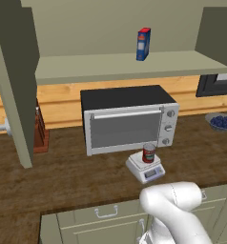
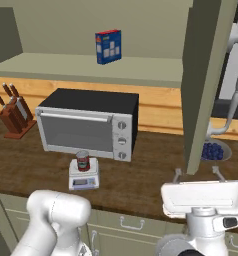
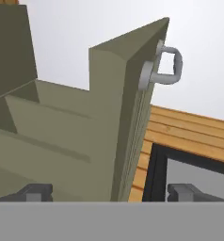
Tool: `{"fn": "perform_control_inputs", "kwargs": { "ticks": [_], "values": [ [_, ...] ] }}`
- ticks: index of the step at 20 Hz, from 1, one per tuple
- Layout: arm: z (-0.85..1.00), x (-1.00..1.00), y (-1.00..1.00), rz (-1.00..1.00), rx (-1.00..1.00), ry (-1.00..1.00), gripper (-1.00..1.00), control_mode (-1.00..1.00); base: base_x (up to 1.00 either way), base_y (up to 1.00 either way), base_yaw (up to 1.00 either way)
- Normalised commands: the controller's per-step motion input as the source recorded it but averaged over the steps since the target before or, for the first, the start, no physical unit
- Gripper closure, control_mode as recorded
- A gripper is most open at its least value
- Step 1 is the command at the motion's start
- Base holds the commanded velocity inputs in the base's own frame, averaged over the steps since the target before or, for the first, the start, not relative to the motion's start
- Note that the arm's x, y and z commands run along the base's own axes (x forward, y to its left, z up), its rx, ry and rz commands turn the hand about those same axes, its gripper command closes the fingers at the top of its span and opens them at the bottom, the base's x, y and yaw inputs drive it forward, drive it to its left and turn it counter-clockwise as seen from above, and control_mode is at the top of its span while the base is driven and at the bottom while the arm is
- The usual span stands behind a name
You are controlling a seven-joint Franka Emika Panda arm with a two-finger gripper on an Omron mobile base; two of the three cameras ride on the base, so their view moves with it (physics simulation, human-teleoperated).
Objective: Pick the canned food and place it on the digital scale for weighing, and close the cabinet.
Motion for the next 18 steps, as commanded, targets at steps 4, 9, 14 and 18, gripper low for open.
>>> {"fn": "perform_control_inputs", "kwargs": {
  "ticks": [4,9,14,18],
  "values": [
    [0.31,0.00,-0.66,0.04,0.12,-0.01,-1.00,-1.00,0.00,0.00,0.00],
    [0.74,0.07,-0.32,0.04,0.05,-0.05,-1.00,-1.00,0.00,0.00,0.00],
    [0.98,-0.06,0.74,0.00,-0.20,-0.30,-1.00,-1.00,0.00,0.00,0.00],
    [0.94,-0.01,1.00,0.01,-0.34,-0.24,-1.00,-1.00,0.00,0.00,0.00]
  ]
}}
